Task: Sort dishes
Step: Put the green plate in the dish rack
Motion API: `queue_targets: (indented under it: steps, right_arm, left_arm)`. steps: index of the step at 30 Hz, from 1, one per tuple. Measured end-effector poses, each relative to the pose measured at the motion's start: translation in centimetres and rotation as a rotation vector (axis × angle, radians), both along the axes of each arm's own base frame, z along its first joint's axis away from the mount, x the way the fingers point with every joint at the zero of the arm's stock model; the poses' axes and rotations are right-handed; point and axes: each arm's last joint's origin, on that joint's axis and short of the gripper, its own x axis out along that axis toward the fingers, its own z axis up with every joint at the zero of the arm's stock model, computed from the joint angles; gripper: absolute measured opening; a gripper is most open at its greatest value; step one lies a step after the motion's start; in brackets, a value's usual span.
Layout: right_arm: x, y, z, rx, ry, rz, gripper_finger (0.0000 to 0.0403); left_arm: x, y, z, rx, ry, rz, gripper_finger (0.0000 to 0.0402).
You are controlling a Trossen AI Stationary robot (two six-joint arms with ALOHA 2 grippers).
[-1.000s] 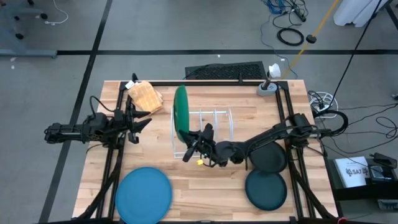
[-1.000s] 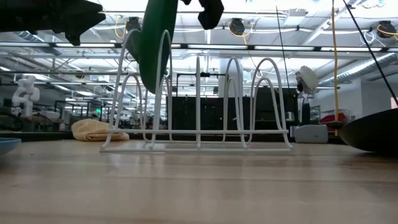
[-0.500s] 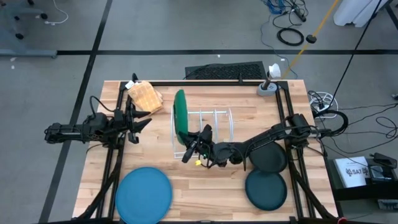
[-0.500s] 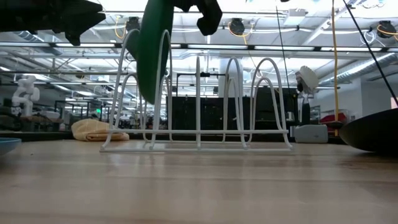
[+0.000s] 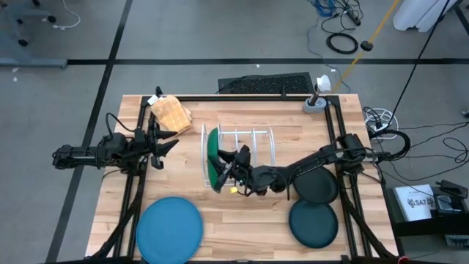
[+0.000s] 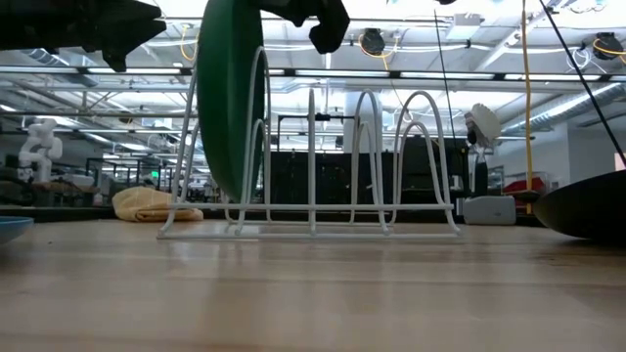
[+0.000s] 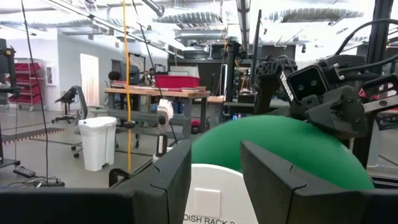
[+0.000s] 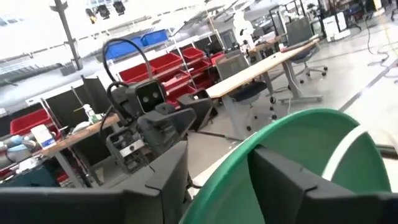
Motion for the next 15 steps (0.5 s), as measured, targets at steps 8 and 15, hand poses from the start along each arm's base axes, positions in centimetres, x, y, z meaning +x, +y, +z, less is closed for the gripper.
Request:
queue_targets:
  steps: [8,15]
  right_arm:
    - [0.2,-1.8,0.2,-0.011,-0.001,-0.085,0.0164]
    - [0.8,-3.3,0.7,-0.030,0.002,-0.079,0.0168]
  left_arm:
    - [0.0,0.0,0.0,0.000,0.000,0.000,0.0148]
    - [0.0,0.0,0.0,0.000,-0.001,0.000,0.0148]
